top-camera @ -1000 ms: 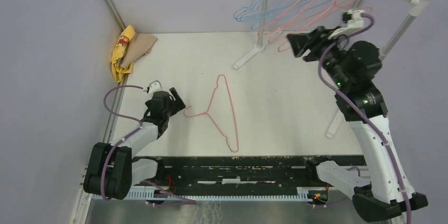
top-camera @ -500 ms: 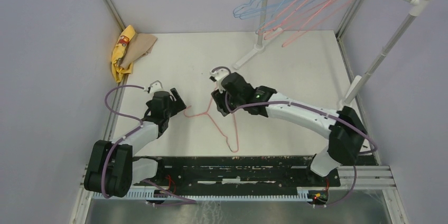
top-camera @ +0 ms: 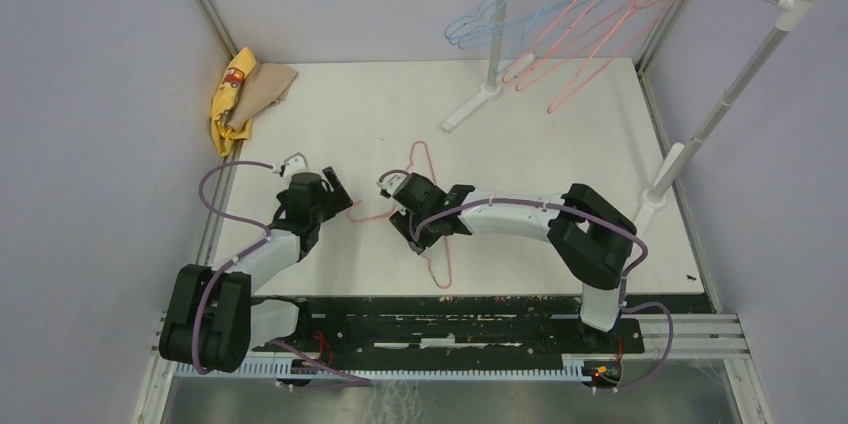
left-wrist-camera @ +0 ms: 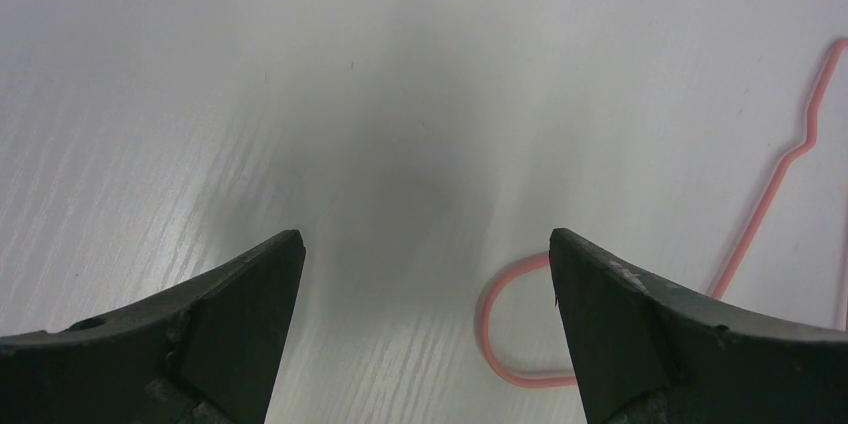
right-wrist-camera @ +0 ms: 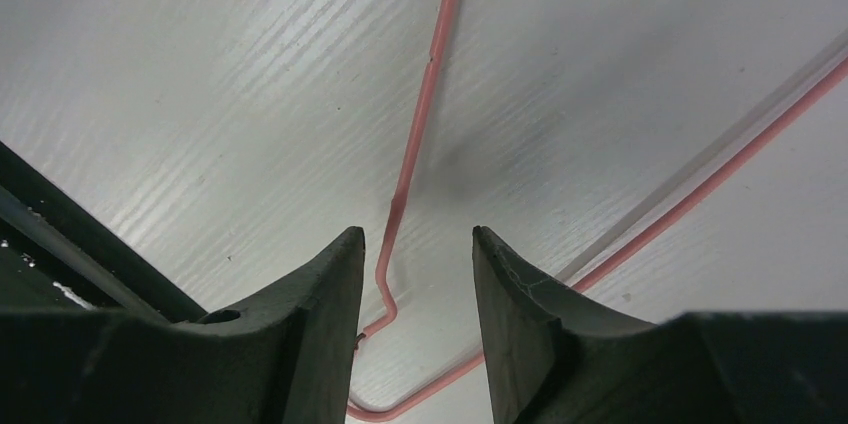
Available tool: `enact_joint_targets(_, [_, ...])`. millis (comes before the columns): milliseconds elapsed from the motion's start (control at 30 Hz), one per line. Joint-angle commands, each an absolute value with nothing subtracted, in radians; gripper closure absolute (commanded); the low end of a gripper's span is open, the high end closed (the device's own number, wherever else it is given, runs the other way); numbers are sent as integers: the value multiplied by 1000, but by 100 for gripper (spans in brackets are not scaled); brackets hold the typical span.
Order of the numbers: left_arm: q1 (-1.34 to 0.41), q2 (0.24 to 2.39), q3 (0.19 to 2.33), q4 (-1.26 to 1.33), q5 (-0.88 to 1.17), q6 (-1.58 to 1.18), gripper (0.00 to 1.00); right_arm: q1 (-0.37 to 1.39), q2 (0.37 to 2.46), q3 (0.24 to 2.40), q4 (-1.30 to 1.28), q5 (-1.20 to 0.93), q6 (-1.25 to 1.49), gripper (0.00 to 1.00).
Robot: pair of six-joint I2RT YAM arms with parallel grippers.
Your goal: Organize the hangers
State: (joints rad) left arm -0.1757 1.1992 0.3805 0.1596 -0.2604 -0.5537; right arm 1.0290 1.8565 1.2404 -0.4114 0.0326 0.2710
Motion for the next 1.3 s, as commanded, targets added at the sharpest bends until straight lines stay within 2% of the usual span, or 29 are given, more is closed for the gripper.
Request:
enact_joint_targets(0, [-171, 1187, 408, 201, -263, -528, 1, 1035, 1874, 1215, -352, 17, 303, 49])
enact_joint_targets(233, [-171, 1183, 408, 201, -267, -528, 1, 1058, 1911, 1186, -323, 2, 343, 53])
enact_joint_targets(567, [-171, 1170, 402, 193, -272, -528, 1, 1127, 1941, 1156, -383, 227, 415, 64])
enact_joint_targets(600, [-171, 1165, 402, 192, -274, -528, 1, 1127, 1938, 1147, -388, 255, 427, 70])
enact_joint_targets(700, [-172, 1158, 400, 192, -273, -529, 1, 1127, 1927, 1126, -393, 308, 447, 98])
enact_joint_targets(733, [-170, 1159, 399, 192, -274, -528, 1, 1127, 1921, 1122, -391, 316, 451, 99])
enact_joint_targets(1000, [-171, 1126, 401, 171, -284, -525, 1, 1092, 1780, 1075, -372, 450, 437, 100])
enact_joint_targets(1267, [-169, 1014, 377, 138, -370, -556, 1, 963, 1491, 996, -452, 370, 381, 99])
